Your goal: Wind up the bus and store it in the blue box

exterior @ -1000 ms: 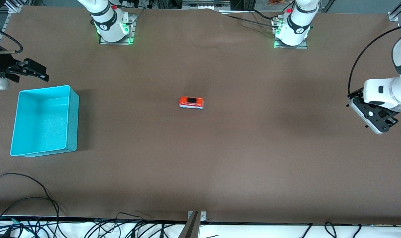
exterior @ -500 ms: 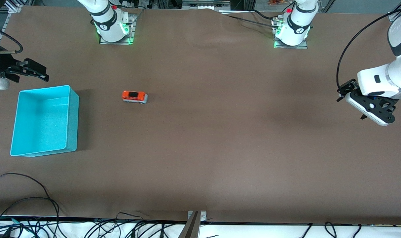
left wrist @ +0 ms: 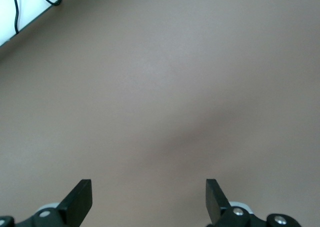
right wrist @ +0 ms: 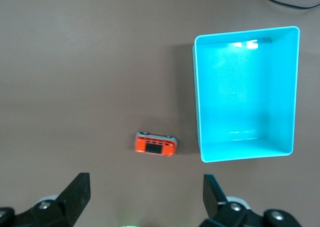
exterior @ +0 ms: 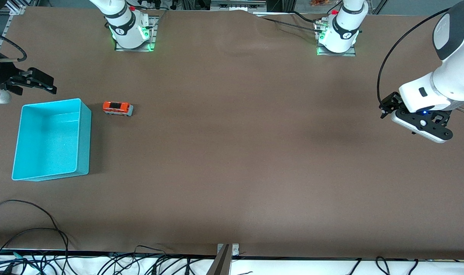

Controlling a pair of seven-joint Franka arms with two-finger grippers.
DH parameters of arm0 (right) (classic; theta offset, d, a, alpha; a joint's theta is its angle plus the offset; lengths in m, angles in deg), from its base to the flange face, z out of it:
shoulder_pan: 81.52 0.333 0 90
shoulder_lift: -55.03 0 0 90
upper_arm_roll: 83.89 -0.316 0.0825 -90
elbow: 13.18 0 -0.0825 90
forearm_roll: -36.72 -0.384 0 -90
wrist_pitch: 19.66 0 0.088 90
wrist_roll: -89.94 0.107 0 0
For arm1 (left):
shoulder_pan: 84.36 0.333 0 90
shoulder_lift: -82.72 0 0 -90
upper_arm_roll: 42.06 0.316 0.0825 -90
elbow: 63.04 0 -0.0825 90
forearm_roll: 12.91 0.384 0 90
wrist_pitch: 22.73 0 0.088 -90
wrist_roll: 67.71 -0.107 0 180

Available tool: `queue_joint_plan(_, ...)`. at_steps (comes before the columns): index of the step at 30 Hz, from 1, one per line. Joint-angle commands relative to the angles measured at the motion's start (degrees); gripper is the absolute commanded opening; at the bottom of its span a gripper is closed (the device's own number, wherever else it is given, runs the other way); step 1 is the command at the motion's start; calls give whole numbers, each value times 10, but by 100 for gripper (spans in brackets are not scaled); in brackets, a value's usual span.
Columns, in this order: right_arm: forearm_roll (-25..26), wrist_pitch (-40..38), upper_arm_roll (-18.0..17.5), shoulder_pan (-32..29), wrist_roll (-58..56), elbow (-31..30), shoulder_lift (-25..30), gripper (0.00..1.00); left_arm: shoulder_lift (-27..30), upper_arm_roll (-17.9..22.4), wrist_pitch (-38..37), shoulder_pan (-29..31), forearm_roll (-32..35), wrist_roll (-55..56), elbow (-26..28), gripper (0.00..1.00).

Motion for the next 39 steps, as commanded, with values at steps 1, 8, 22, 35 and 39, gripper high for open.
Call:
queue_joint_plan(1, -11, -7, 0, -2, 5, 12, -4, 100, 35, 94, -3, -72, -69, 5, 14, 100)
queue_joint_plan(8, -10, -7, 0, -3, 5, 12, -4, 100, 63, 141, -14, -99, -93, 4, 24, 100)
queue_joint_plan(22, -8, -8, -2, -1, 6, 12, -5, 100, 77, 162, -81, -93, -96, 4, -9, 100)
queue_joint_plan(35, -5, -11, 0, -4, 5, 7, -4, 100, 73, 169, -123, -93, -92, 72, -28, 100)
queue_joint_plan(39, -5, -11, 1, -4, 4, 7, -5, 100, 72, 171, -136, -92, -89, 100, -43, 100)
